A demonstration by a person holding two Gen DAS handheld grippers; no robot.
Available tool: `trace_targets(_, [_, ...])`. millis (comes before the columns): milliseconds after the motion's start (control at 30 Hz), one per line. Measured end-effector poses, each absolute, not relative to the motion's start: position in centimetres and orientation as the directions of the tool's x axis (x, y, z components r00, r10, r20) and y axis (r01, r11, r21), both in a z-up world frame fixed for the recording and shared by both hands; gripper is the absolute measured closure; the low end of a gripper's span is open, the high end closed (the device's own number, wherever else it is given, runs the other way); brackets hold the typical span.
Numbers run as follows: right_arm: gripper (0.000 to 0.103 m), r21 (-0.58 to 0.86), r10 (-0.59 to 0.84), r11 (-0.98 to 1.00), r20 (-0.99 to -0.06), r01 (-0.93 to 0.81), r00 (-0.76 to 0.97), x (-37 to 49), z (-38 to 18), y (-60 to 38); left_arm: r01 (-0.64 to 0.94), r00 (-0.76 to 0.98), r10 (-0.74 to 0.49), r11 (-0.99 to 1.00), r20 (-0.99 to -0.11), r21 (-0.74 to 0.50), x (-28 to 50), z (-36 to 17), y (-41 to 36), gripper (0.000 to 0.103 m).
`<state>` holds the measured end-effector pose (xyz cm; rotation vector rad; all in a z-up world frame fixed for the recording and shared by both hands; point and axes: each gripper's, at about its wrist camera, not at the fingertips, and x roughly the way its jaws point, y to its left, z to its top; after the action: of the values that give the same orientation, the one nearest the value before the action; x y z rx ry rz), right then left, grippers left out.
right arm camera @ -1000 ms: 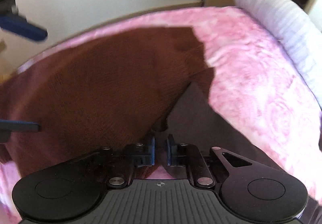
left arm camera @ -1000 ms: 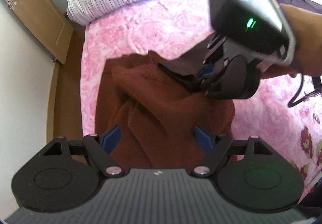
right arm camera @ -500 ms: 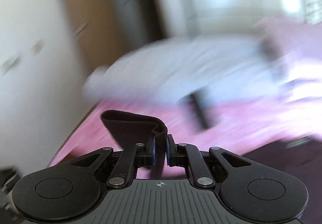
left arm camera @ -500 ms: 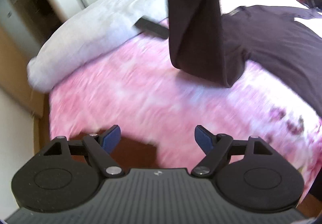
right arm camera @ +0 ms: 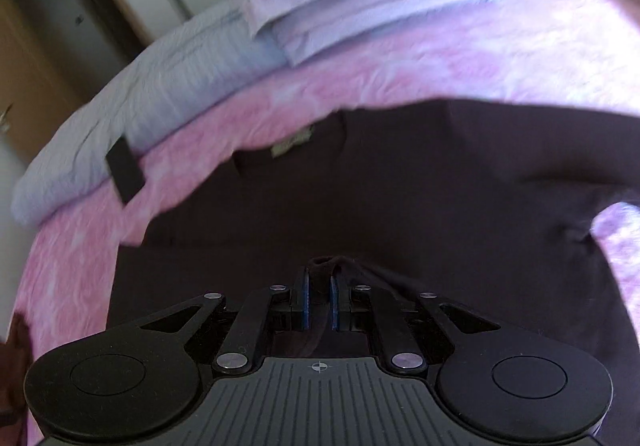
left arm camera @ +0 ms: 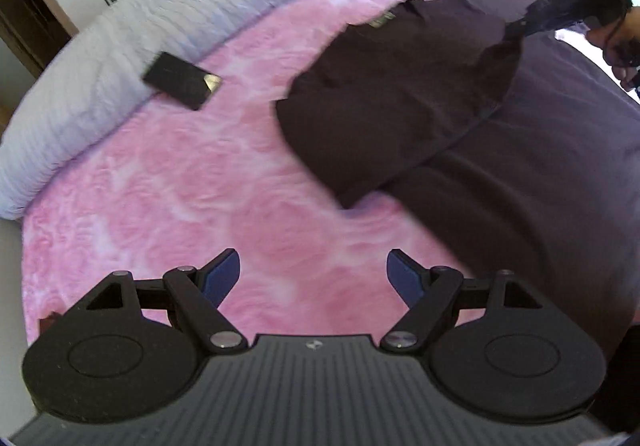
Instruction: Fold clothes
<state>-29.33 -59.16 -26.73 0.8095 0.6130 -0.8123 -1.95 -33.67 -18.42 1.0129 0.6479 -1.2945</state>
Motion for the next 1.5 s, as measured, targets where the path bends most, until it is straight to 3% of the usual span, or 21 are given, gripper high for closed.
trace_targets(100, [0.094,0.431,-0.346,0.476,-0.709,0.767,0.614,-30.2,-25.3,-60.3,0.968,0.186,-0.465,-0.063,-0.866,0.242,-4.2,-18.4,-35.4,0.025])
trace_targets(267, [0.094,0.404,-0.448,0.62,-0.522,0.673,0.726,-32.0,-18.1,-61.9,0.966,0.175,-0.459,-0.092,-0.871,0.243,-6.1,-18.4,-38.0,0.025])
trace_targets(333, [0.094,0.401,-0.475,0.597,-0.522,0.695,0.709,-34.2,-18.1,-62.3,0.963,0.18,-0.454,-0.099,-0.873,0.25,-6.4,-18.6,-38.8,0.025])
trace_targets(567, [0.094,0.475,-0.359,0.321,-0.74,0.819,0.569,-38.6,-29.4,-66.6,0.956,0.191,-0.415,-0.128,-0.89,0.265,-7.8,-19.9,-40.0,0.025])
trace_targets(833, [0.094,0.458,-0.34,0.398,-0.731,0.795,0.591,-39.6,-27.8,-68.2,0.953,0.207,-0.394,-0.127,-0.895,0.276,-8.3,-20.5,-40.5,0.025])
trace_targets(900, [0.065,0.39,-0.322,0.368,-0.798,0.844,0.509,-39.2,-28.6,-68.3,0.953,0.215,-0.388,-0.115,-0.896,0.279,-7.9,-21.1,-41.1,0.025])
trace_targets(933, [0.031,0.337,-0.326,0.348,-0.831,0.875,0.45,-38.9,-28.9,-68.2,0.954,0.219,-0.385,-0.108,-0.897,0.28,-7.7,-21.4,-41.3,0.025])
trace_targets(967, [0.024,0.304,-0.349,0.321,-0.843,0.897,0.41,-39.0,-28.9,-68.0,0.954,0.222,-0.385,-0.103,-0.896,0.28,-7.5,-21.8,-41.6,0.025])
trace_targets(1133, [0.024,0.332,-0.35,0.324,-0.828,0.886,0.438,-38.2,-27.9,-65.7,0.961,0.218,-0.395,-0.071,-0.893,0.266,-5.4,-24.6,-43.7,0.03])
trace_targets(1300, [0.024,0.38,-0.245,0.507,-0.797,0.773,0.552,-32.6,-26.0,-63.4,0.978,0.132,-0.414,-0.092,-0.901,0.185,-2.9,-26.9,-46.2,0.051])
trace_targets(1433, [0.024,0.398,-0.138,0.647,-0.778,0.651,0.613,-26.5,-24.8,-62.8,0.989,0.051,-0.415,-0.104,-0.908,0.104,-0.7,-28.2,-47.5,0.058])
trace_targets(1500, [0.024,0.388,-0.088,0.713,-0.776,0.584,0.624,-22.8,-24.6,-63.1,0.995,-0.007,-0.426,-0.089,-0.905,0.035,0.4,-28.6,-47.8,0.076])
